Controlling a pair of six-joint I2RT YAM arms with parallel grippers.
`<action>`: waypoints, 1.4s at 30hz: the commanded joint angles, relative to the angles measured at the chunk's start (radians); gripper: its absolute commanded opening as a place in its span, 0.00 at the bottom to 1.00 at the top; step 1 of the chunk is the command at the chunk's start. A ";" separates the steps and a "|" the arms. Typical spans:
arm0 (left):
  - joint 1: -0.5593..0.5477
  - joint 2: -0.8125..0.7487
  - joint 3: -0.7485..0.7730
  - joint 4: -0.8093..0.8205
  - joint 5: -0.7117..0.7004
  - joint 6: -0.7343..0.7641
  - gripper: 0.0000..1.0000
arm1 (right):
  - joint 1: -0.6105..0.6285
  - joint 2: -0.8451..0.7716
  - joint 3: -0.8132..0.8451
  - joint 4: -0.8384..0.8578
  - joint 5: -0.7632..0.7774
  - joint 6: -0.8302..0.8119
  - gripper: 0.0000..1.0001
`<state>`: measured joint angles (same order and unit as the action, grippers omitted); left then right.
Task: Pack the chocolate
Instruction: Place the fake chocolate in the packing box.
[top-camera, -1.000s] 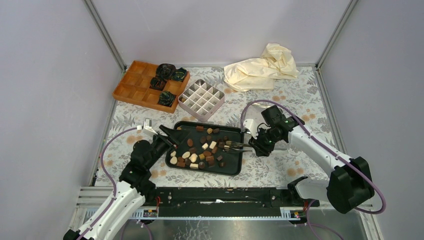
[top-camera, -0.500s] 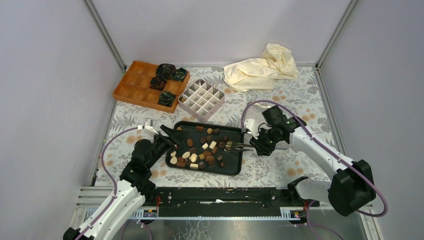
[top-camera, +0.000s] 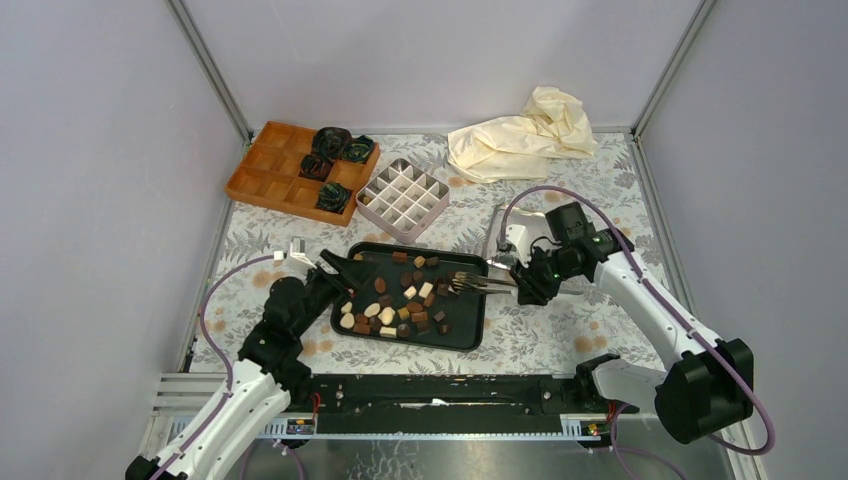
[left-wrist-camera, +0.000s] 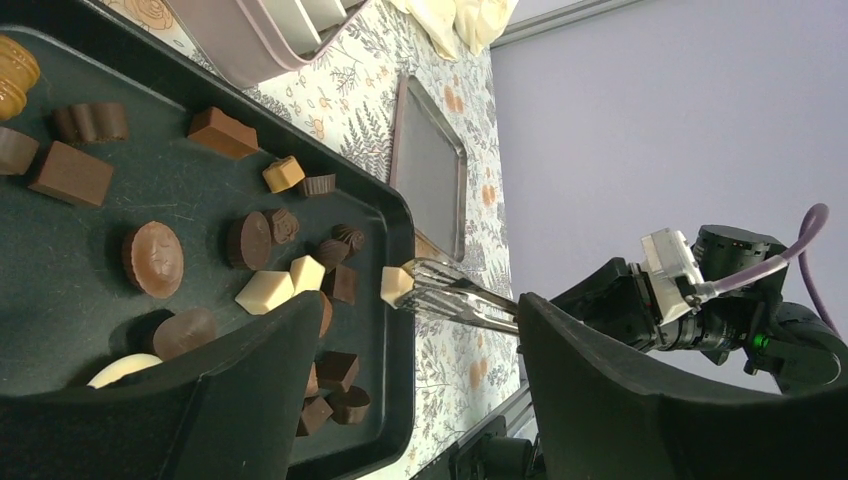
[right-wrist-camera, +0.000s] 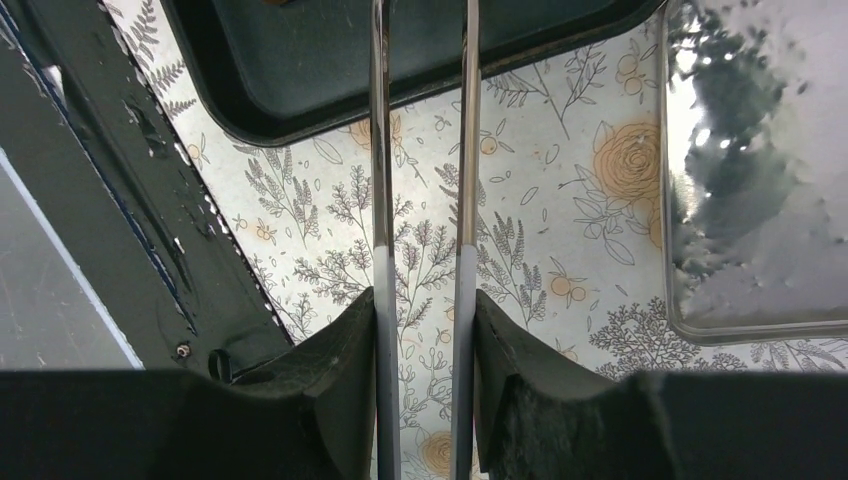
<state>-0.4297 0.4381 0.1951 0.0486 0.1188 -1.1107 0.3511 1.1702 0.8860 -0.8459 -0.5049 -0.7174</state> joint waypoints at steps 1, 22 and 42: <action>0.006 -0.006 0.047 -0.014 -0.034 0.024 0.79 | -0.029 -0.025 0.082 -0.015 -0.113 -0.003 0.00; 0.006 0.106 0.214 -0.260 -0.146 0.157 0.79 | -0.036 0.303 0.509 0.104 -0.249 0.129 0.00; 0.008 0.489 0.408 -0.181 -0.234 0.191 0.75 | 0.110 0.722 0.842 0.379 -0.107 0.344 0.00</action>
<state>-0.4297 0.8665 0.5392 -0.1741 -0.1371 -0.9070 0.4328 1.8465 1.6558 -0.6132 -0.6575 -0.4618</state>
